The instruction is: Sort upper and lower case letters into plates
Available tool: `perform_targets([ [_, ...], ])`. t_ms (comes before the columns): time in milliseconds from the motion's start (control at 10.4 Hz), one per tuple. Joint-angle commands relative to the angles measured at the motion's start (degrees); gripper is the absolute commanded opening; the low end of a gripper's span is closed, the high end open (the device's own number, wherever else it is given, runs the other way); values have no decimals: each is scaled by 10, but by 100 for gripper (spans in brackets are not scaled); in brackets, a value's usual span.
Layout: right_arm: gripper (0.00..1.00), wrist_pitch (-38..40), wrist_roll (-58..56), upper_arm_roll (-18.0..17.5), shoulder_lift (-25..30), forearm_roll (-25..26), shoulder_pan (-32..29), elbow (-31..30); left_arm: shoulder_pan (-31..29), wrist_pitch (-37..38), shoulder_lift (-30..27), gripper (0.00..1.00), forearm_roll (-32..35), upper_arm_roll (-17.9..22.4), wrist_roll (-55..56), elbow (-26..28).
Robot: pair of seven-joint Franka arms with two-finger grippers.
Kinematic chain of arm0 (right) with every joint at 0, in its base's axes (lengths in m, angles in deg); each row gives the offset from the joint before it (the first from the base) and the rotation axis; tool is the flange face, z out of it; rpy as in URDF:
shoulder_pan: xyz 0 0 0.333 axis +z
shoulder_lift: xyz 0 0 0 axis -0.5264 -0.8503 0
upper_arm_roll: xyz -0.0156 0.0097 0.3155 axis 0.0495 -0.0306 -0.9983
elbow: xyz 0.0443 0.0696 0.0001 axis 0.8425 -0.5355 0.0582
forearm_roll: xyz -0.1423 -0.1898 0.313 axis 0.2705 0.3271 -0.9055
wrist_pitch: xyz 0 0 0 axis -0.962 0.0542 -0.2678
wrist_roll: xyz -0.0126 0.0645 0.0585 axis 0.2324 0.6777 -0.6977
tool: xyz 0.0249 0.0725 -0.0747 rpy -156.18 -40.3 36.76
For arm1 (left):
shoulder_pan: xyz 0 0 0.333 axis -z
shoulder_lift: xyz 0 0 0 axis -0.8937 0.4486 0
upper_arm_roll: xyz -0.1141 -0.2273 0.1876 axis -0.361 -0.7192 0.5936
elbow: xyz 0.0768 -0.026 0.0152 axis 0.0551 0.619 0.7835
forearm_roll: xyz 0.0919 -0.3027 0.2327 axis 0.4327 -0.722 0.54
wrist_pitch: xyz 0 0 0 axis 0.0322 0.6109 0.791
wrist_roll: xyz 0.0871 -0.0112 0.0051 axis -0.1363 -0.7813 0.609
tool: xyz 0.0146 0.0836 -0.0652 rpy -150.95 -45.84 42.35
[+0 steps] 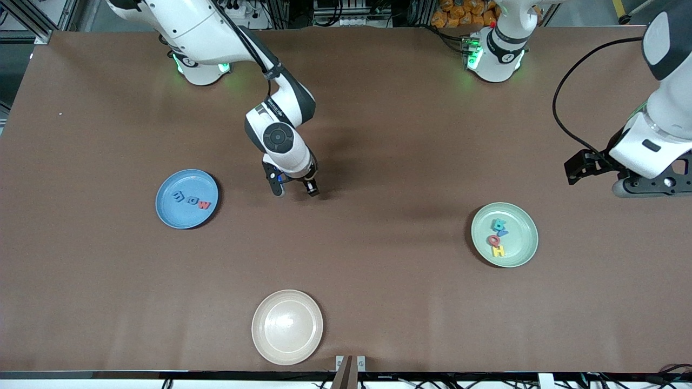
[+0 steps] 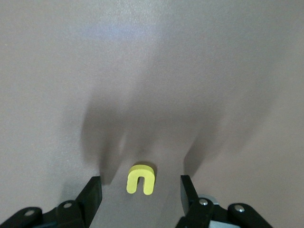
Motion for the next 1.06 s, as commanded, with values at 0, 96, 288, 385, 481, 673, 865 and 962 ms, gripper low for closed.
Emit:
perform_targets([
  [0,75,-1,10,-4,7,8,-5,-9,3,55,-7,100,-23,5,-15,-30],
  [96,75,-1,10,-5,6,8,-5,-9,4,79,-7,100,-28,7,-16,-43],
  [288,75,-3,10,-4,4,9,-5,-9,32,112,-8,100,-67,58,-18,-62],
  [385,73,-3,10,-5,4,9,-5,-9,59,117,-9,100,-72,90,-18,-63],
  [481,67,-3,10,-4,4,9,-5,-9,70,119,-8,100,-73,105,-18,-63],
  [673,62,-3,10,-5,4,9,-5,-9,70,131,-7,100,-106,115,-16,-74],
  [865,55,-3,10,-5,3,11,-5,-9,71,146,-5,100,-111,133,-16,-86],
  [962,54,-3,10,-4,2,11,-5,-9,73,146,-5,100,-109,135,-16,-87],
])
